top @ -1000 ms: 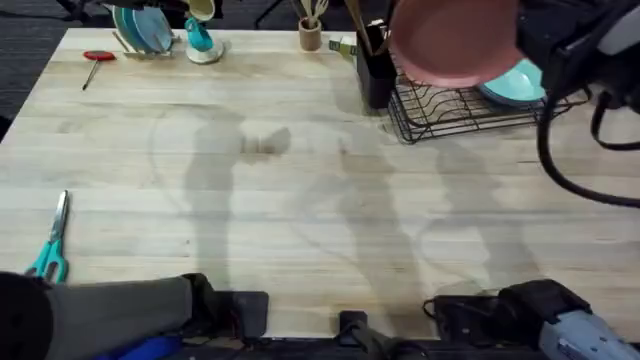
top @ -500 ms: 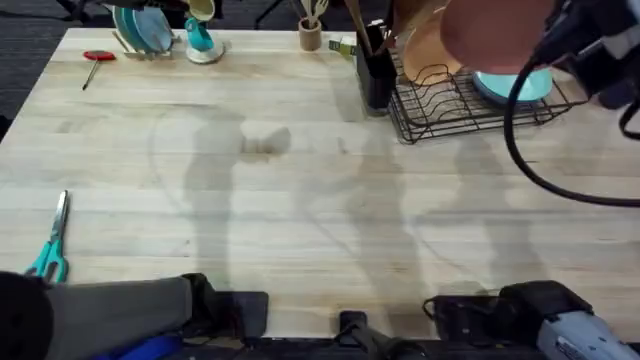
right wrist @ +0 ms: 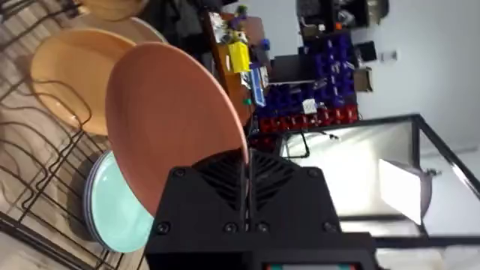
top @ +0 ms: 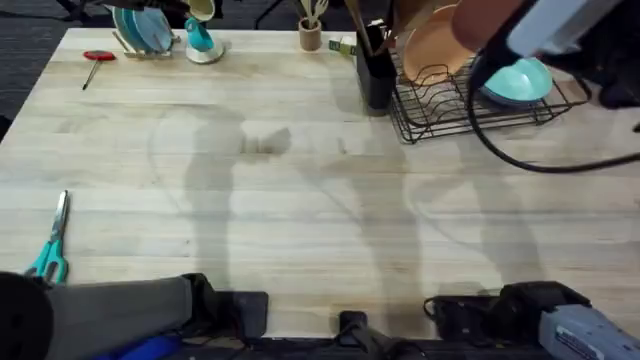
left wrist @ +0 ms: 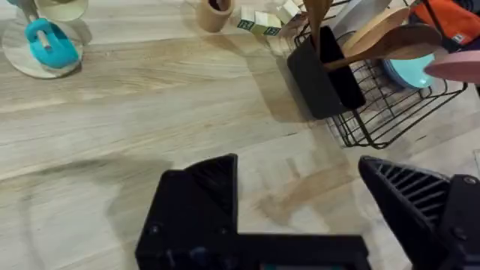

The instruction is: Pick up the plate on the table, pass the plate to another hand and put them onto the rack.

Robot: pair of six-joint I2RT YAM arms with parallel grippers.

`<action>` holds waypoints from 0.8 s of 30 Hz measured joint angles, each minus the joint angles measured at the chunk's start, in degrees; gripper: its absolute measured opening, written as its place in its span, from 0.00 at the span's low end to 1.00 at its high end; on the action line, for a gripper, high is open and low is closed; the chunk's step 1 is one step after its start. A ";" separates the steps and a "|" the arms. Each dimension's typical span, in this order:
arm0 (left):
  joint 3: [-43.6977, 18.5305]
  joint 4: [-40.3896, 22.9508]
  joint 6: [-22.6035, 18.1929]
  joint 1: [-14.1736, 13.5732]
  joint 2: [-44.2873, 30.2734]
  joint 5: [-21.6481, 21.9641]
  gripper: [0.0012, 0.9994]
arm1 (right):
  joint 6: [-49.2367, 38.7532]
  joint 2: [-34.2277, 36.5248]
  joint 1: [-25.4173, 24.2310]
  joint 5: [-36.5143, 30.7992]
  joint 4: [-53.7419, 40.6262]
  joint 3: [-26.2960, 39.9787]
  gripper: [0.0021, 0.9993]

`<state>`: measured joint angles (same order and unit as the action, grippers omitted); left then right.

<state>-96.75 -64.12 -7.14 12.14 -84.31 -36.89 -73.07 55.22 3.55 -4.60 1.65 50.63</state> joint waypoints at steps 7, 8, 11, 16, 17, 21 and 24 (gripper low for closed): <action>0.00 0.00 0.00 0.00 0.00 0.35 0.99 | -4.66 8.19 -0.04 3.11 4.78 0.00 0.03; 0.00 0.00 -0.02 0.00 0.00 0.53 0.99 | -5.28 9.30 -0.04 3.46 5.69 0.00 0.03; 0.00 0.00 -0.02 0.00 0.00 0.77 0.99 | -8.42 12.66 -0.07 5.61 7.16 0.00 0.03; 0.00 0.00 -0.02 0.00 0.00 0.91 0.99 | -16.65 17.47 -0.04 8.26 7.82 0.00 0.03; 0.00 0.00 0.00 0.00 0.00 0.91 0.99 | -17.81 18.43 -0.04 8.56 8.34 0.00 0.03; 0.00 0.00 -0.01 0.00 0.00 0.91 0.99 | -22.13 24.31 -0.04 9.13 13.03 0.00 0.03; 0.00 0.01 -0.01 0.00 0.00 0.91 0.99 | -22.98 26.63 -0.07 9.37 16.47 0.00 0.03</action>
<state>-96.75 -64.11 -7.15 12.14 -84.31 -35.99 -96.05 81.85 3.49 4.77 18.12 50.63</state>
